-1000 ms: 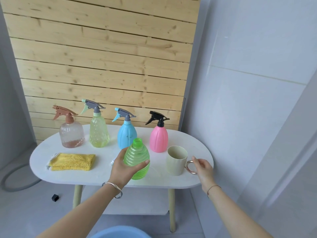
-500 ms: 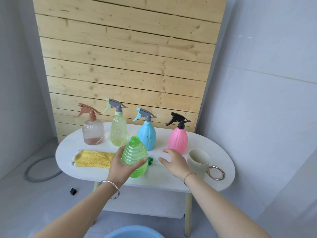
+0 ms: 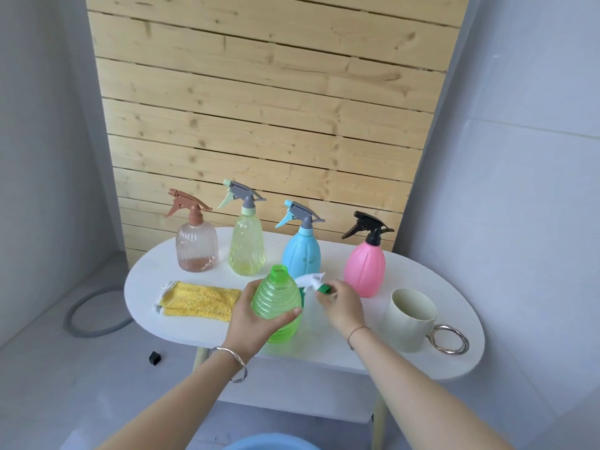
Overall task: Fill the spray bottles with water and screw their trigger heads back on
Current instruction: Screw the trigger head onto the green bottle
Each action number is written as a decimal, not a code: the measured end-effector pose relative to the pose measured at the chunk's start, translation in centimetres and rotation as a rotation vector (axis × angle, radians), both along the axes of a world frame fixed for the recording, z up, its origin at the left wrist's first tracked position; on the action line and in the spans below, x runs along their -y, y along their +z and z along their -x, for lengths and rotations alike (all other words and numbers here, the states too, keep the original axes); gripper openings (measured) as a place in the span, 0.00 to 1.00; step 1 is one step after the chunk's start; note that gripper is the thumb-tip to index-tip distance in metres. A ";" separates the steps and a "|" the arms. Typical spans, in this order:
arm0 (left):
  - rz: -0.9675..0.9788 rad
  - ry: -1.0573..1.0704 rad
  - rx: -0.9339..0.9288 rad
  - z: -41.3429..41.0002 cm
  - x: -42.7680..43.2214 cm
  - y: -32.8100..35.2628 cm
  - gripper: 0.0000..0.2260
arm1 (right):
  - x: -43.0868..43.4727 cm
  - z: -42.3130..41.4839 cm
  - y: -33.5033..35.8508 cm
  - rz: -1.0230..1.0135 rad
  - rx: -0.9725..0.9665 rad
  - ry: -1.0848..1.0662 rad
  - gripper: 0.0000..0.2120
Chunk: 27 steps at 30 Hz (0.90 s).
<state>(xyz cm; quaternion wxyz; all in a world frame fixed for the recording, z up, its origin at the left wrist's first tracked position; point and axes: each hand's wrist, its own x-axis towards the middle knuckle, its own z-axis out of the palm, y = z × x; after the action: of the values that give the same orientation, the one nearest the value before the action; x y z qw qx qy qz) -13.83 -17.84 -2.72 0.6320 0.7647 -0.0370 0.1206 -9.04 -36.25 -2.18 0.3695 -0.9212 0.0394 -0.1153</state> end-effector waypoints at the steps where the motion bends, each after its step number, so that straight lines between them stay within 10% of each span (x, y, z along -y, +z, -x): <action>1: -0.002 -0.006 -0.004 -0.1 0.1 -0.1 0.28 | 0.4 0.0 1.0 -0.135 0.027 -0.023 0.09; 12: 0.052 -0.168 -0.070 -0.4 2.8 -1.1 0.27 | 0.6 2.5 12.6 -1.100 0.178 0.153 0.16; 27: -0.082 -0.189 -0.102 -0.8 2.5 -1.4 0.41 | -4.1 3.0 14.8 -1.159 0.346 0.219 0.17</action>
<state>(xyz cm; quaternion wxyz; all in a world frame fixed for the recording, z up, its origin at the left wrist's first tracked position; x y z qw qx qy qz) -12.98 -20.33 -4.10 0.6097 0.7881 -0.0818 0.0196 -12.00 -32.11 12.61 0.8211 -0.5370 -0.0595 -0.1844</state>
